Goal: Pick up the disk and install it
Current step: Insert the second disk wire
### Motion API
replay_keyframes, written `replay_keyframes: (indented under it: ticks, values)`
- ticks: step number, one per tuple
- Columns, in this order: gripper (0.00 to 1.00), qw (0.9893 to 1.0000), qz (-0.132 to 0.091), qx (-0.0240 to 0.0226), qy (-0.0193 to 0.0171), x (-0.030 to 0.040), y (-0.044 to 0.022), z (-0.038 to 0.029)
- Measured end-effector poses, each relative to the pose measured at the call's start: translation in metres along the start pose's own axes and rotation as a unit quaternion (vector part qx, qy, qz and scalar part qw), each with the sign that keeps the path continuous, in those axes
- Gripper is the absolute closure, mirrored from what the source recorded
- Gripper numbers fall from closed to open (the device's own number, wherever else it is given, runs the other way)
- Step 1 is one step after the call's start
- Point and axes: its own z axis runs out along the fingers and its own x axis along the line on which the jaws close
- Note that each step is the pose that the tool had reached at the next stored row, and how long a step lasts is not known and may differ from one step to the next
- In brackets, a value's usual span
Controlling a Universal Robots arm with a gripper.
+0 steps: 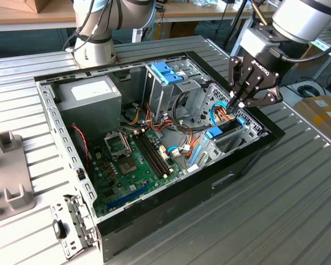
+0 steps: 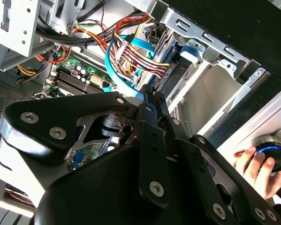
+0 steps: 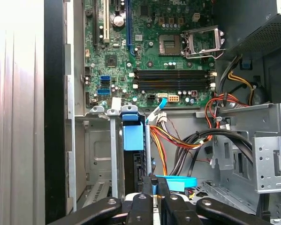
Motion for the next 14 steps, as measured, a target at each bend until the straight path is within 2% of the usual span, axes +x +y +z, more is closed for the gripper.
replay_keyframes:
  ticks: [4, 7, 14]
  values:
    - [0.84, 1.0, 0.0, -0.0001, -0.0065, 0.0015, -0.0001, 0.0007]
    - [0.84, 0.9999, -0.001, -0.0002, -0.0106, 0.0053, -0.0002, 0.0012]
    - [0.84, 0.9999, -0.001, -0.0003, -0.0107, 0.0062, -0.0002, 0.0013]
